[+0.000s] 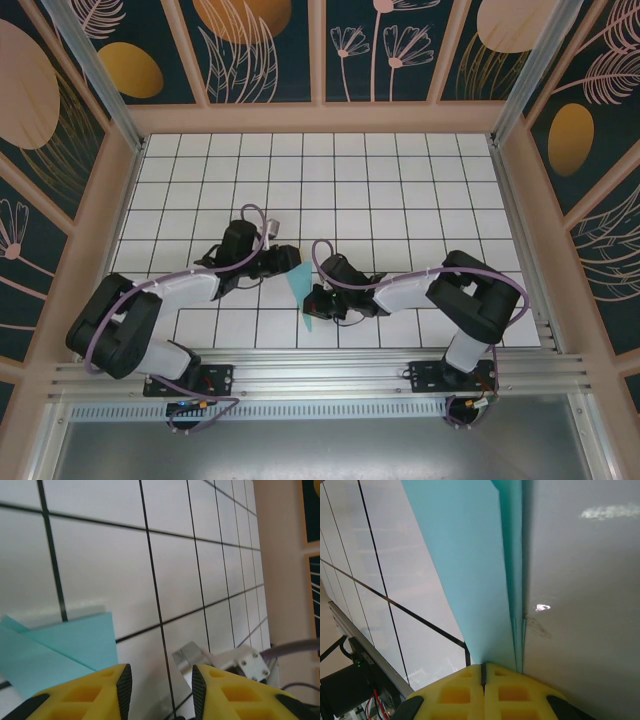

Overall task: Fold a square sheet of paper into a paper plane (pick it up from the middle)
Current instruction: Perform the fifth fold on the wing at the bottom-center of the table.

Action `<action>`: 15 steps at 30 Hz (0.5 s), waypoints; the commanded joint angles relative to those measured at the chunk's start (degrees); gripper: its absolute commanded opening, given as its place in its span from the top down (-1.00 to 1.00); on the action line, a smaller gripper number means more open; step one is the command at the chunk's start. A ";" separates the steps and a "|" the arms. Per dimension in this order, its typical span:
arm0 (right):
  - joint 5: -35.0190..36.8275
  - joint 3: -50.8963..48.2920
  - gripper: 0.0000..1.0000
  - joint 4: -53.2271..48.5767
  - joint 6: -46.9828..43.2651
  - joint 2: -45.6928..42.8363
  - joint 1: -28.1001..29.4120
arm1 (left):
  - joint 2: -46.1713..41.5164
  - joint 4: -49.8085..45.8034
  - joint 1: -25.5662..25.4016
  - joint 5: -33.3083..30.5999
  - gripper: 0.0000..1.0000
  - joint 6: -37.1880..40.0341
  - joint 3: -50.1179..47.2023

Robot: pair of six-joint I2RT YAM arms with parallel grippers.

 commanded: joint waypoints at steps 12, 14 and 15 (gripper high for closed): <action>3.09 -1.72 0.86 -2.26 -0.30 -0.12 -0.54 | 12.82 5.50 -1.60 0.87 0.32 -2.58 -2.03; 3.00 -1.62 0.86 -1.91 -0.20 -0.86 -0.41 | 14.18 3.23 -1.55 -1.05 0.34 -2.25 -1.53; 2.87 -1.38 0.86 -1.78 -0.19 -1.55 -0.28 | 14.59 2.55 -1.70 -1.98 0.35 -2.34 -1.58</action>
